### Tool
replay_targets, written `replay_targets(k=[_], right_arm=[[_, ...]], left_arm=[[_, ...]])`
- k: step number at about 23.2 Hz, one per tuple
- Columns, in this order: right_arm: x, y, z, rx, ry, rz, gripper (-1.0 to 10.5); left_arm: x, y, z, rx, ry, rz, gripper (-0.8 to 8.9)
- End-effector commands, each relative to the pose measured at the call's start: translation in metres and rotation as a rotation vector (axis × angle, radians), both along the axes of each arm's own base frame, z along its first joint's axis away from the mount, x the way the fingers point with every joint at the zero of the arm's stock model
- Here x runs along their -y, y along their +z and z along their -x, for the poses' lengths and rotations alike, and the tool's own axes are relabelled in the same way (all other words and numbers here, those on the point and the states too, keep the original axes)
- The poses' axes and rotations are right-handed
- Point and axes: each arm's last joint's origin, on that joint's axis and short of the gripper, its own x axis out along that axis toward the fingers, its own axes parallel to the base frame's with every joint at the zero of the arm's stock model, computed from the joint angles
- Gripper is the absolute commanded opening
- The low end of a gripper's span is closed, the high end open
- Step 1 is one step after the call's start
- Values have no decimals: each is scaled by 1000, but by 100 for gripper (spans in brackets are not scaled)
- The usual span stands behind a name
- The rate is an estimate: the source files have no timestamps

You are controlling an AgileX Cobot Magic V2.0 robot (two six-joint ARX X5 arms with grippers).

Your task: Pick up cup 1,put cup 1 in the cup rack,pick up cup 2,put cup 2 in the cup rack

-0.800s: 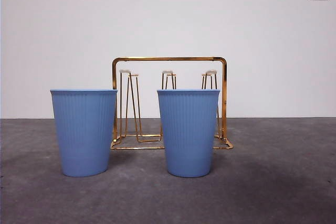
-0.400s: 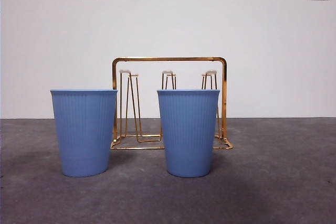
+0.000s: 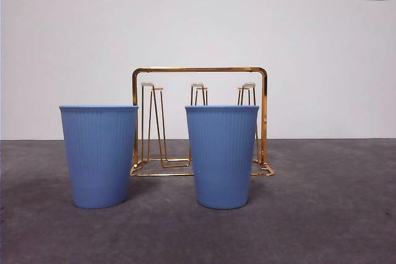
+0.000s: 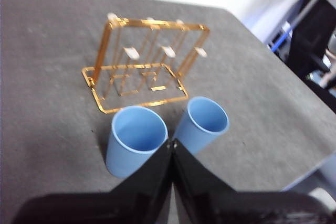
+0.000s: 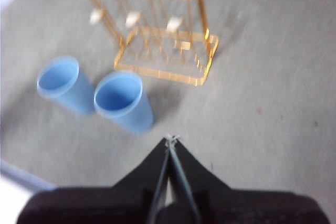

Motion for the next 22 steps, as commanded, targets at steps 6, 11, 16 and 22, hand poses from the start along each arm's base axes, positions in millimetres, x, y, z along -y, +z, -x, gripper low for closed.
replay_targets(k=[6, 11, 16, 22], right_arm=[[-1, 7, -7, -42, 52, 57, -8], [-1, 7, -8, -49, 50, 51, 13], [-2, 9, -10, -32, 51, 35, 549], [-6, 7, -28, -92, 89, -39, 566]], left_arm=[[2, 11, 0, 21, -58, -27, -5], [3, 12, -3, 13, -64, -26, 12], [5, 12, -10, -16, -145, 17, 715], [9, 14, -20, -25, -236, 62, 714]])
